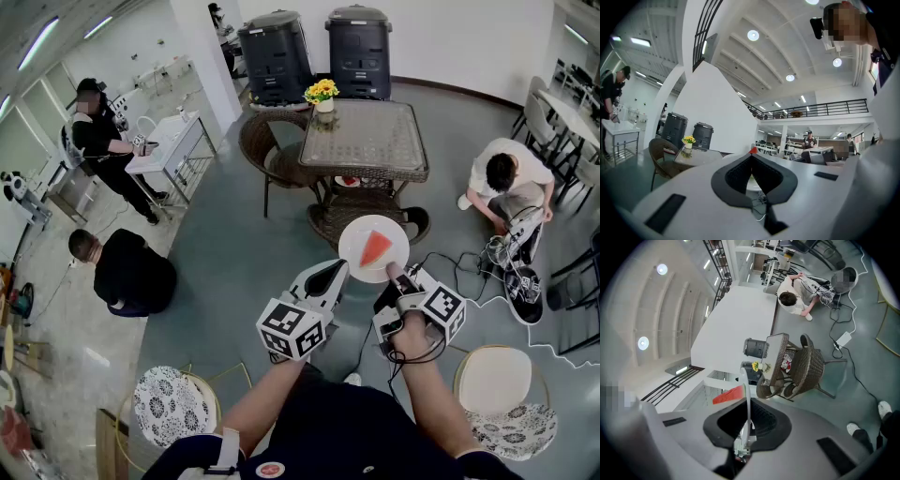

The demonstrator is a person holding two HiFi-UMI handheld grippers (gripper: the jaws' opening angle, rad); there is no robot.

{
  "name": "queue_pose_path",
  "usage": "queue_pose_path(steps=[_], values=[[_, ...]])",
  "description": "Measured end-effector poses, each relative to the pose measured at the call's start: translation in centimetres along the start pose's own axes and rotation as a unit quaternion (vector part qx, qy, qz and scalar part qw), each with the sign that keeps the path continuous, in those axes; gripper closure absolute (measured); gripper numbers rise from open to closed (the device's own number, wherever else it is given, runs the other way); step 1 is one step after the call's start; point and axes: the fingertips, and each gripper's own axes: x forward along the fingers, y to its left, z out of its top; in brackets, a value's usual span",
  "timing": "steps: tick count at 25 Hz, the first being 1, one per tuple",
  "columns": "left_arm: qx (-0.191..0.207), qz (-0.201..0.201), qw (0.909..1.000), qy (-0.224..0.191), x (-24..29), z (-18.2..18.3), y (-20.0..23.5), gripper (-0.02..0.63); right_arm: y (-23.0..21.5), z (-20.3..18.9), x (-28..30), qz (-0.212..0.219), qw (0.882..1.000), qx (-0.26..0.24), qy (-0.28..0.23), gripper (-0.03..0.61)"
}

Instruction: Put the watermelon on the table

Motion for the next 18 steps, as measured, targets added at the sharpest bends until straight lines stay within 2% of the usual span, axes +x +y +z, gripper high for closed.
queue_pose_path(steps=[18], values=[[0.0, 0.001, 1.0, 0.003, 0.29, -0.34, 0.09, 0.609, -0.19, 0.41, 0.21, 0.009, 1.0, 0.014, 0.0, 0.568]])
